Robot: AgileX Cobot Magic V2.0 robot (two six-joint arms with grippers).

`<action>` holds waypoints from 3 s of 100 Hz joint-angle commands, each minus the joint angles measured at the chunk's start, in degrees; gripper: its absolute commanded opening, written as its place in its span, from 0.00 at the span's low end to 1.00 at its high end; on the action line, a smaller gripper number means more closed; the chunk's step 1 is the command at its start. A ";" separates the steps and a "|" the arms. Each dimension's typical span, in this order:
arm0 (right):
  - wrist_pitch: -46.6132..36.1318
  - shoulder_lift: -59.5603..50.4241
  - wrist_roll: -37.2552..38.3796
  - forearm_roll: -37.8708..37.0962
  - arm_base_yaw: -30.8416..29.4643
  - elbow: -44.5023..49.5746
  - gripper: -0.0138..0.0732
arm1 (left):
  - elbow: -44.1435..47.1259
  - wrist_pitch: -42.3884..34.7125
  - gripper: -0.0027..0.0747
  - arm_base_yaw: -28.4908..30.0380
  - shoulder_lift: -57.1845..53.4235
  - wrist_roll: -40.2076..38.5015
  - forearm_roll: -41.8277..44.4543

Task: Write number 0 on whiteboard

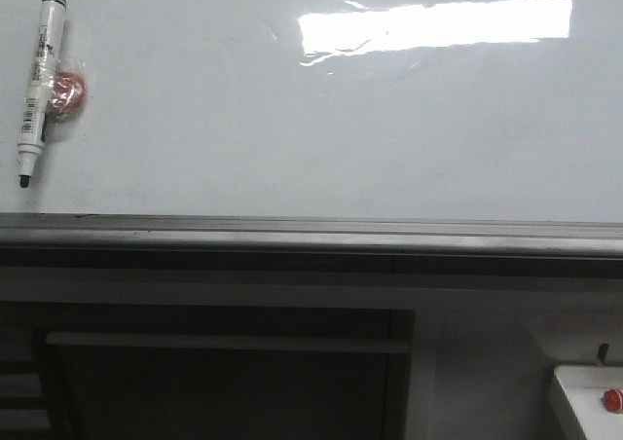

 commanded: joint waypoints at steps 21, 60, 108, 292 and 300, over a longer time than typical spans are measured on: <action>-1.07 -1.18 0.06 -0.74 -0.35 1.34 0.09 | 0.67 -3.00 0.01 0.20 -1.53 -0.37 -0.59; -1.07 -1.18 0.06 -0.74 -0.35 1.34 0.09 | 0.67 -3.11 0.01 0.20 -1.53 -0.37 -0.59; -25.42 -1.18 0.06 -0.74 -0.35 1.34 0.09 | 0.67 -15.13 0.01 0.20 -1.53 -0.27 1.62; -4.17 17.58 1.09 10.65 -0.12 -17.23 0.09 | -17.91 -40.50 0.76 -17.42 47.64 -0.58 -2.48; -4.17 17.58 1.09 10.65 -0.12 -17.23 0.09 | -17.91 -43.52 0.76 -21.25 51.96 -0.58 -5.30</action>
